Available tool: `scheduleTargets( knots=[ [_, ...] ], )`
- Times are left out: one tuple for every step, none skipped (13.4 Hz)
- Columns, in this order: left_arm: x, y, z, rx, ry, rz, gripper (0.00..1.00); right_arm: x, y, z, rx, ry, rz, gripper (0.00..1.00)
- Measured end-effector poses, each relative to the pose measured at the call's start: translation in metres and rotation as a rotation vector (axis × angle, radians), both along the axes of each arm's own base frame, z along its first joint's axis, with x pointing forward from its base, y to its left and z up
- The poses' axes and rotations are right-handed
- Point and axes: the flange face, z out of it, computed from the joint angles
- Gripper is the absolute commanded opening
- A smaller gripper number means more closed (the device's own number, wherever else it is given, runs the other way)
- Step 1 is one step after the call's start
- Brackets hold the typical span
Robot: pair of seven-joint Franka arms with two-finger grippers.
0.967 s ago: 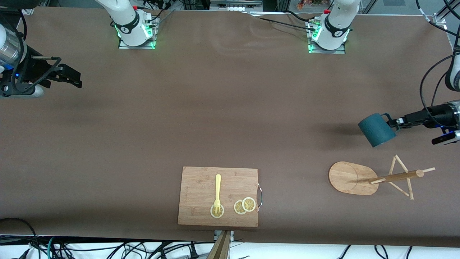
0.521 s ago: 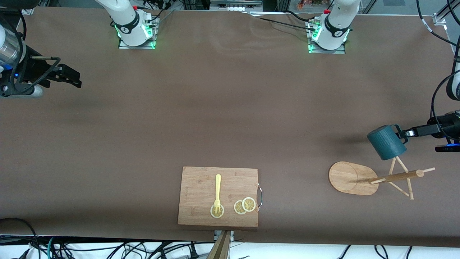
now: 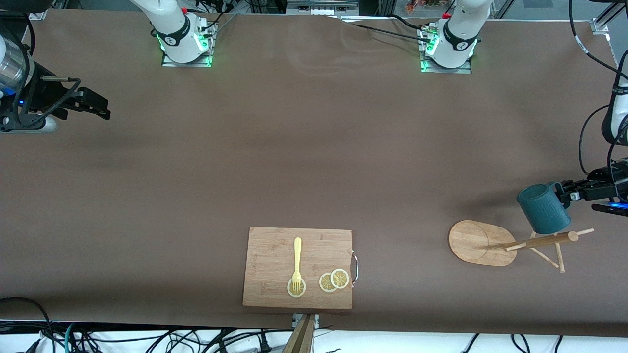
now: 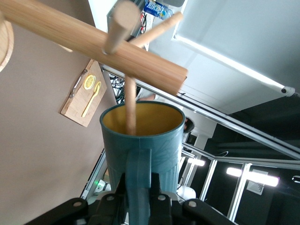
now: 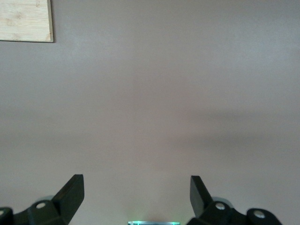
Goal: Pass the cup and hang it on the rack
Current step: 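Lower the mug handle onto a rack peg with the left gripper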
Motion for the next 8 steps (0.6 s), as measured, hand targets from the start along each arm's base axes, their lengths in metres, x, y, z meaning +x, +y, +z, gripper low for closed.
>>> scheduleTargets(
  knots=[
    [0.0,0.002,-0.006,-0.007,0.004,0.004,0.0,0.0,-0.001,0.0,0.0,0.0,-0.001,1.0],
    [0.002,0.004,-0.01,-0.01,0.005,0.006,0.0,0.0,-0.001,0.0,0.0,0.0,-0.001,1.0],
    [0.004,0.007,-0.014,-0.012,0.002,0.009,0.0,0.0,-0.001,0.0,0.0,0.0,-0.002,1.0],
    [0.006,0.01,-0.018,-0.014,0.0,0.013,0.0,0.0,-0.001,0.0,0.0,0.0,-0.002,1.0],
    [0.007,0.013,-0.023,-0.018,0.001,0.018,0.0,0.0,-0.001,0.0,0.0,0.0,-0.002,1.0],
    [0.006,0.015,-0.029,-0.026,0.004,0.019,0.0,0.0,-0.001,0.0,0.0,0.0,-0.002,1.0],
    [0.005,0.017,-0.035,-0.034,0.007,0.02,0.0,0.0,-0.001,0.0,0.0,0.0,-0.002,1.0],
    [0.005,0.018,-0.04,-0.04,0.007,0.02,0.07,0.0,-0.001,0.0,0.0,0.0,-0.002,1.0]
  ],
)
